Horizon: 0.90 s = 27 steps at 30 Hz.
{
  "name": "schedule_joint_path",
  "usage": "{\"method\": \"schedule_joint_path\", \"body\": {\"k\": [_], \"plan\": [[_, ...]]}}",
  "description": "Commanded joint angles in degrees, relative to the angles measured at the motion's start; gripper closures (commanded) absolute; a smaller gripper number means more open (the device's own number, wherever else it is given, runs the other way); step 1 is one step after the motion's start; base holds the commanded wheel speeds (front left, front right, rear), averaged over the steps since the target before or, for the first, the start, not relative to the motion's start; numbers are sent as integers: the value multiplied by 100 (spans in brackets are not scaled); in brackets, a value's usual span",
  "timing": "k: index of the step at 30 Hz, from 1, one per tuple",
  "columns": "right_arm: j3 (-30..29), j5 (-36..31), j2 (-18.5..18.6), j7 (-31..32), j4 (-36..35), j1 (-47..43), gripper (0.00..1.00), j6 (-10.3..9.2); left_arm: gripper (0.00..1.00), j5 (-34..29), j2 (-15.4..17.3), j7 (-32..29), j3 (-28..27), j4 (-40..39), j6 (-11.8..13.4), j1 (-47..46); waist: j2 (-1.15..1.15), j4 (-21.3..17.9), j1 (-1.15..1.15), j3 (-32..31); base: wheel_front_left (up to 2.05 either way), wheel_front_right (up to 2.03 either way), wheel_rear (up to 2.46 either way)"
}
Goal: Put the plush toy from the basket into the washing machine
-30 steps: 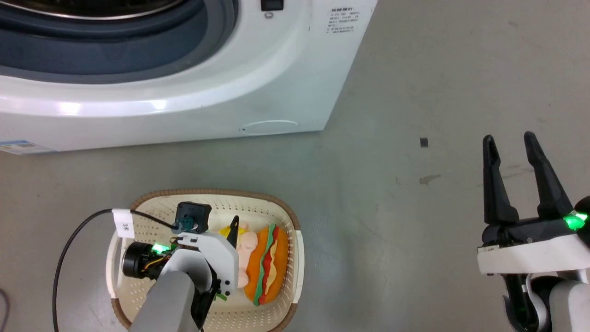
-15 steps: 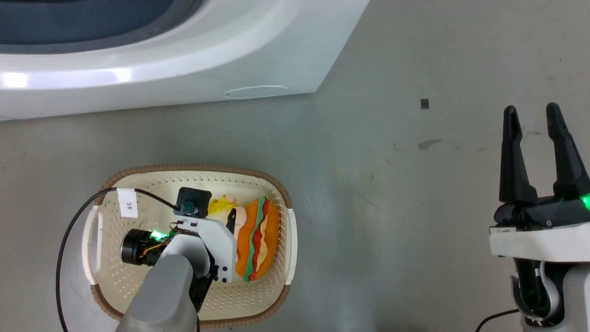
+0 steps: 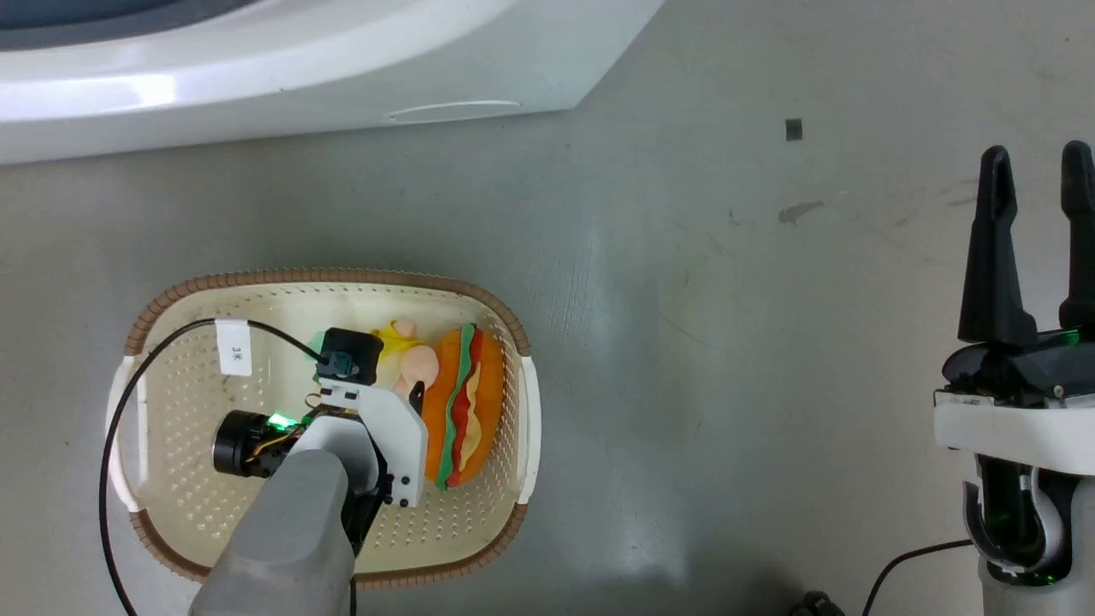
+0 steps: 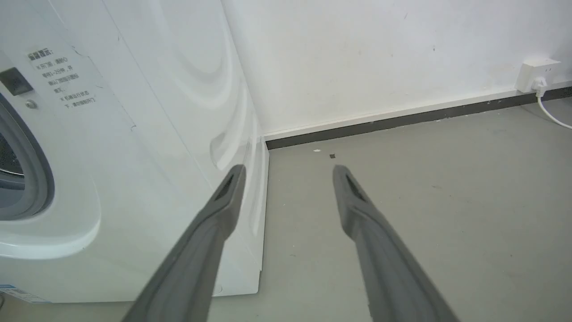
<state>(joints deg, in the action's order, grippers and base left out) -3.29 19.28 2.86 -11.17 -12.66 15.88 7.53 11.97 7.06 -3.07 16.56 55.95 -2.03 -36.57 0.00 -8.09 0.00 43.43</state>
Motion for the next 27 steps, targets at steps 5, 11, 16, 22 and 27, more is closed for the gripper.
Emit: {"method": "schedule_joint_path", "body": {"k": [5, 11, 16, 22, 27], "plan": [[-30, 140, 1, -97, -151, 213, 0, -3, 0, 113, 50, 8, 159, 386, 5, -355, 0, -52, 0, 283, 0, 0, 0], [-58, 249, 1, -168, -257, 309, 0, -4, 0, 207, 67, 45, 311, 740, 8, -619, 0, -90, 0, 566, 0, 0, 0], [-76, 344, 1, -228, -340, 396, 0, -4, 0, 283, 89, 64, 444, 1034, 13, -823, 0, -124, 0, 791, 0, 0, 0], [-96, 461, 1, -299, -437, 516, 0, -4, 0, 372, 140, 154, 602, 1386, 40, -1084, 0, -175, 0, 1067, 0, 0, 0], [-122, 549, 1, -359, -513, 611, 0, -4, 0, 448, 144, 234, 740, 1681, 85, -1301, 0, -202, 0, 1267, 0, 0, 0]]}}
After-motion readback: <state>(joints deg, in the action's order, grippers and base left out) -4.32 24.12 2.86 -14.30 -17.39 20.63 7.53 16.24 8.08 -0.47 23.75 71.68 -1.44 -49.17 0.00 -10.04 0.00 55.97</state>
